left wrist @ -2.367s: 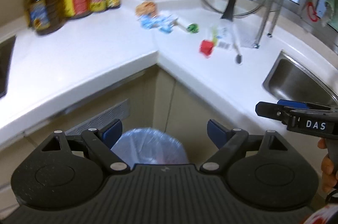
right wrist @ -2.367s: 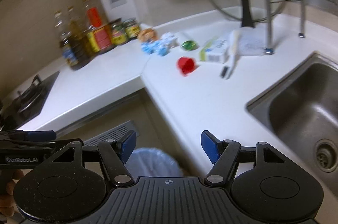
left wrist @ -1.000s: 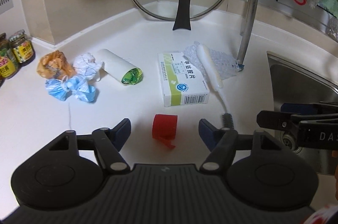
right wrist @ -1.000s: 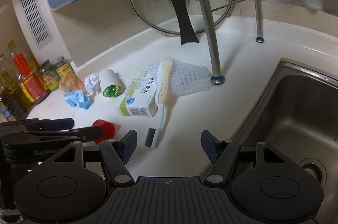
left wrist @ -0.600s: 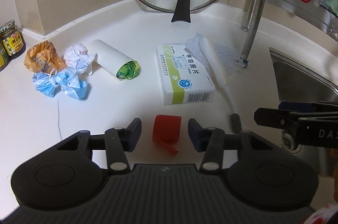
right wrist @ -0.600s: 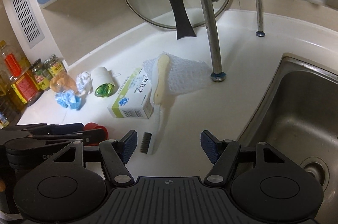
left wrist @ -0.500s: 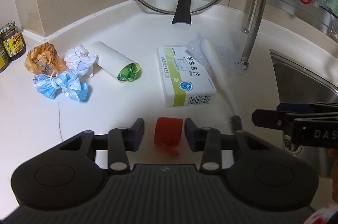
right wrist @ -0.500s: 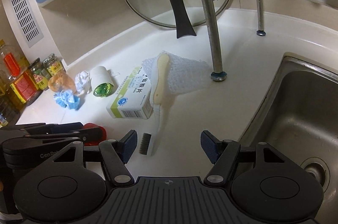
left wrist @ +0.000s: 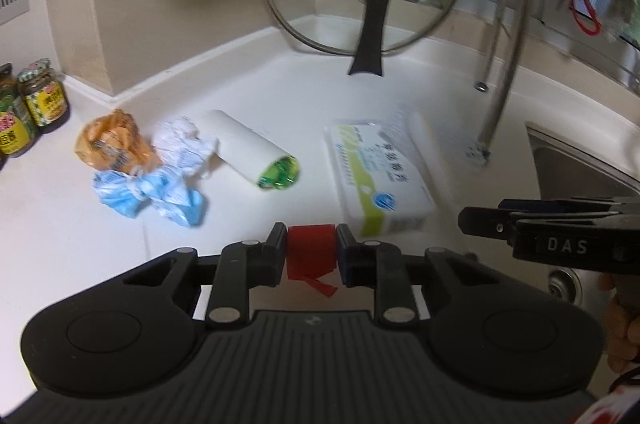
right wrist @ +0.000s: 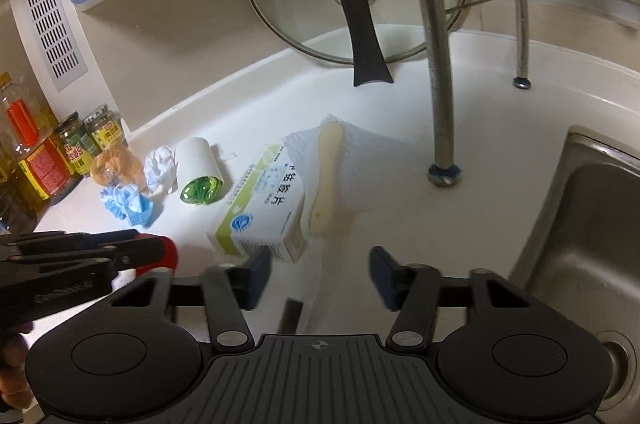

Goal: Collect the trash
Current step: 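Grasp the red cup with the left gripper while the right grasps the white brush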

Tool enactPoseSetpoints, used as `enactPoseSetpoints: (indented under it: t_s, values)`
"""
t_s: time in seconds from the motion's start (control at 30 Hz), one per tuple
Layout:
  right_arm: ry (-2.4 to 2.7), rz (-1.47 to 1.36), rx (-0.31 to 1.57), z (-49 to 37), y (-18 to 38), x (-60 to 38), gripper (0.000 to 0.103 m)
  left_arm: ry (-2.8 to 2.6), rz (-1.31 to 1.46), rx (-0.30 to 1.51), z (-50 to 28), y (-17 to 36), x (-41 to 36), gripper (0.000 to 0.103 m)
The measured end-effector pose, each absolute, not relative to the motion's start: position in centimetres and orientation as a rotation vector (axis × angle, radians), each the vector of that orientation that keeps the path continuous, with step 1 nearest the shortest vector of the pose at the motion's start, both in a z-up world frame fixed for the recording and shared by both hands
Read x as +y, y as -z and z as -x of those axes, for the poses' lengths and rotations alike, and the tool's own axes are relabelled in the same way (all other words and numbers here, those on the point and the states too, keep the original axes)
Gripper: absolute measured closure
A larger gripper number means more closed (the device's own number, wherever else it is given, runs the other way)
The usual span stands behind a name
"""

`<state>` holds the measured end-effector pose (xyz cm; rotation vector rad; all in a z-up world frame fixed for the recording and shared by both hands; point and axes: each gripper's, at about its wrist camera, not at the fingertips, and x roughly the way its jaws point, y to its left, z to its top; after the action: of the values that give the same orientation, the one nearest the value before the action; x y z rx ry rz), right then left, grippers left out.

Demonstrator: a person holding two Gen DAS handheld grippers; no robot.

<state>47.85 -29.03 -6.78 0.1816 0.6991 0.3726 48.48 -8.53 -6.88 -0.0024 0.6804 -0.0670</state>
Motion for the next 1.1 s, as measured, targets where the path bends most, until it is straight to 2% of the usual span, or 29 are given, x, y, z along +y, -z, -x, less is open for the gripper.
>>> enactPoseSetpoints:
  t_s: [0.23, 0.63, 0.7, 0.77, 1.1]
  values:
    - [-0.381, -0.149, 0.699, -49.9, 7.5, -27.9, 0.068, 0.033, 0.011, 0.672, -49.0, 6.5, -7.1, 0.080]
    - [-0.373, -0.160, 0.725, -50.1, 8.5, -27.8, 0.071, 0.022, 0.030, 0.691, -48.6, 7.0, -6.2, 0.080]
    - [-0.372, -0.148, 0.723, -50.2, 8.6, -27.5, 0.075, 0.019, 0.030, 0.692, -48.6, 7.0, -6.1, 0.080]
    - [-0.380, -0.148, 0.725, -50.3, 8.7, -27.4, 0.088, 0.018, 0.031, 0.693, -48.6, 6.9, -6.1, 0.080]
    - [-0.369, -0.179, 0.646, -49.1, 7.2, -28.0, 0.091, 0.007, 0.035, 0.684, -47.6, 6.5, -5.7, 0.080]
